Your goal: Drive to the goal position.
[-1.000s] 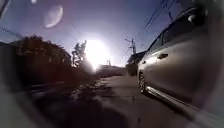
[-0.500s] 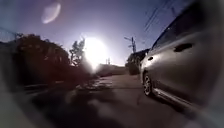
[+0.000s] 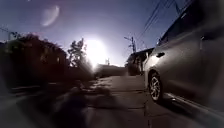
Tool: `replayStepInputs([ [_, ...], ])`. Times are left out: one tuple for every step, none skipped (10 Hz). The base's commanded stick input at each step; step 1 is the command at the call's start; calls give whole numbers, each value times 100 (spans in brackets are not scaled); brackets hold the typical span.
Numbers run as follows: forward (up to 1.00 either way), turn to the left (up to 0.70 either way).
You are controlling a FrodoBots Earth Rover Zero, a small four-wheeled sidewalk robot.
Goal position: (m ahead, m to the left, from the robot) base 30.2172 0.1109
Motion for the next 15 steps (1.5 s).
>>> replayStepInputs([
  [100, -6],
  [100, 0],
  [100, 0],
  [100, 0],
  [100, 0],
  [100, -5],
  [100, -13],
  [100, -16],
  [100, -16],
  [100, -4],
  [100, -1],
  [100, 0],
  [100, 0],
  [100, -29],
  [100, -28],
])
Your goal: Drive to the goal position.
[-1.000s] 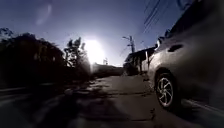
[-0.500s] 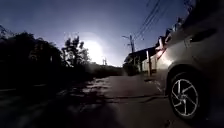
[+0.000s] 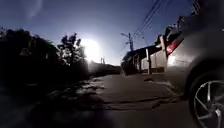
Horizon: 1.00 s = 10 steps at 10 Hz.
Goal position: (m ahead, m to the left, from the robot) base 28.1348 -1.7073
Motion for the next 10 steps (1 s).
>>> replayStepInputs([
  [100, -7],
  [100, -2],
  [100, 0],
  [100, 0],
  [100, -1],
  [100, -10],
  [100, -25],
  [100, -24],
  [100, -1],
  [100, 0],
])
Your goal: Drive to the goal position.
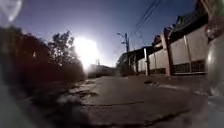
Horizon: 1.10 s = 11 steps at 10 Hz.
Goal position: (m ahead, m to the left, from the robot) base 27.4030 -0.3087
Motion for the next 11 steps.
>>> replayStepInputs([
  [100, 0],
  [100, 0],
  [100, 0],
  [100, 0],
  [100, 0],
  [100, 0],
  [100, 0],
  [100, 0],
  [100, 0],
  [100, -5],
  [100, -31],
])
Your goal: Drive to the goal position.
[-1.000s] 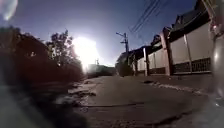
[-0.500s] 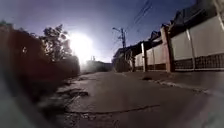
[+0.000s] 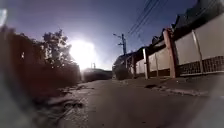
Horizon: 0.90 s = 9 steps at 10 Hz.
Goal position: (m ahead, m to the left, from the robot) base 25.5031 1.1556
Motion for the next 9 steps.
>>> replayStepInputs([
  [100, -22],
  [100, -5],
  [100, 0],
  [100, 0],
  [100, 0],
  [100, 0],
  [100, 0],
  [100, 0],
  [100, 0],
])
